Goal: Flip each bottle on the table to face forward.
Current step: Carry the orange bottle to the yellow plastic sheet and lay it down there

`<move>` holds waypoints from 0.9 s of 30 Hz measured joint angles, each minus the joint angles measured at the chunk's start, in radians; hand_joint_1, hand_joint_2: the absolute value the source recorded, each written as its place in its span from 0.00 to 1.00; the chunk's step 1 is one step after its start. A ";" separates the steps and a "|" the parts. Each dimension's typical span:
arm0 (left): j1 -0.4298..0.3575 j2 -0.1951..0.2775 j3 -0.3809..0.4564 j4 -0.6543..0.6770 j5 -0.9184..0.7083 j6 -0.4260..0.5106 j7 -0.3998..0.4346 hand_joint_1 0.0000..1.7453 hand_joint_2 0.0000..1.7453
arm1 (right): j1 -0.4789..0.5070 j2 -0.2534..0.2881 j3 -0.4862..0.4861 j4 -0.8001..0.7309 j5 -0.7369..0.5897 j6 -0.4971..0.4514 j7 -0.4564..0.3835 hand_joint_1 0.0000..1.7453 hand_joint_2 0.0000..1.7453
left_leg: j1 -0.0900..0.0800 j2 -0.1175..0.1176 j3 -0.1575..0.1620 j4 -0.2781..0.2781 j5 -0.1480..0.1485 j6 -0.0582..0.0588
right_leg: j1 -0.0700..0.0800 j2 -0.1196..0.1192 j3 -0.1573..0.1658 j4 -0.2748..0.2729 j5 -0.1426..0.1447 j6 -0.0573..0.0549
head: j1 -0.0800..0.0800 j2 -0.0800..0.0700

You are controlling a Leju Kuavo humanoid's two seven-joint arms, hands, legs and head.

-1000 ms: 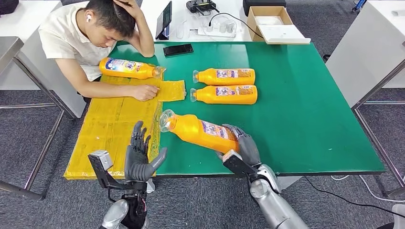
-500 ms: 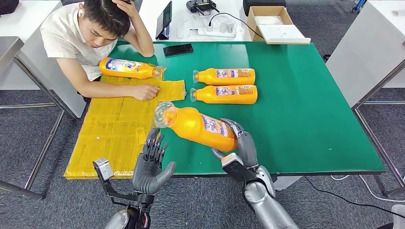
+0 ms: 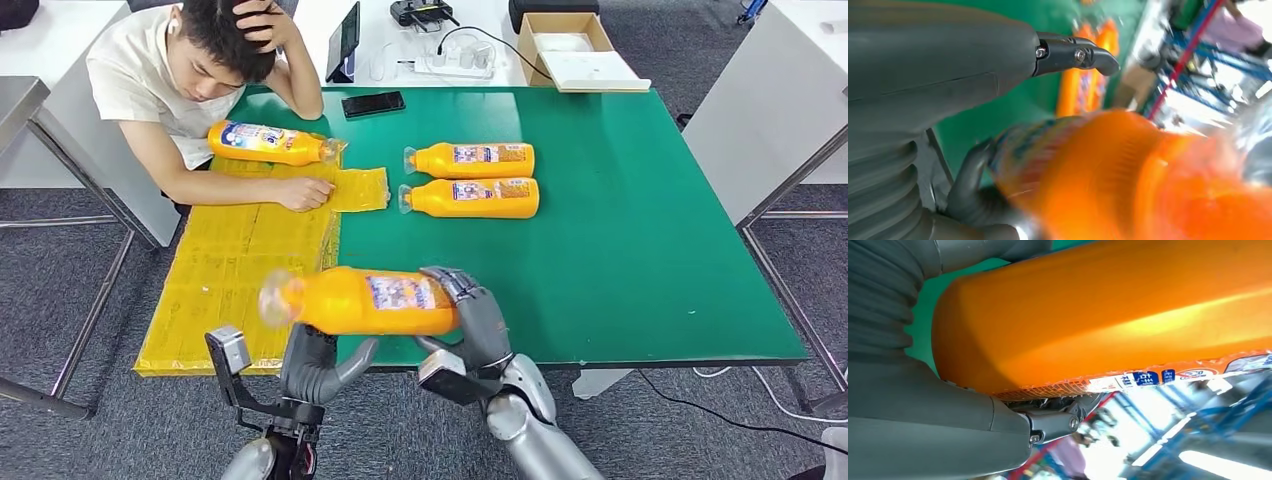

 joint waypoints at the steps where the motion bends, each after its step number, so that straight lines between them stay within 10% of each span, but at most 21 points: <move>1: -0.005 0.000 0.000 0.012 -0.001 0.019 0.002 0.00 1.00 | -0.001 0.005 0.016 0.010 0.015 -0.019 0.000 1.00 1.00 | 0.000 0.000 0.000 0.000 0.000 0.000 | 0.000 0.000 0.000 0.000 0.000 0.000 | 0.000 0.000; 14: -0.052 -0.001 -0.007 0.079 0.072 0.042 -0.017 0.01 1.00 | -0.028 0.048 0.157 0.090 -0.022 -0.031 -0.001 1.00 1.00 | 0.000 0.000 -0.001 0.000 0.000 0.000 | 0.000 0.000 -0.001 0.000 0.000 0.000 | 0.000 0.000; 18: -0.056 -0.003 -0.008 0.079 0.093 0.039 -0.044 0.89 1.00 | -0.032 0.060 0.187 0.108 -0.058 0.001 -0.003 1.00 1.00 | 0.000 -0.001 -0.001 0.000 0.000 0.000 | 0.000 -0.001 -0.001 0.000 0.000 0.000 | 0.000 0.000; 27: 0.000 -0.029 0.037 -0.008 0.260 -0.111 -0.066 1.00 1.00 | -0.046 0.087 0.219 0.139 -0.187 0.107 -0.074 1.00 1.00 | 0.000 0.000 -0.001 0.000 0.000 0.000 | 0.000 0.000 -0.002 0.000 0.000 0.000 | 0.000 0.000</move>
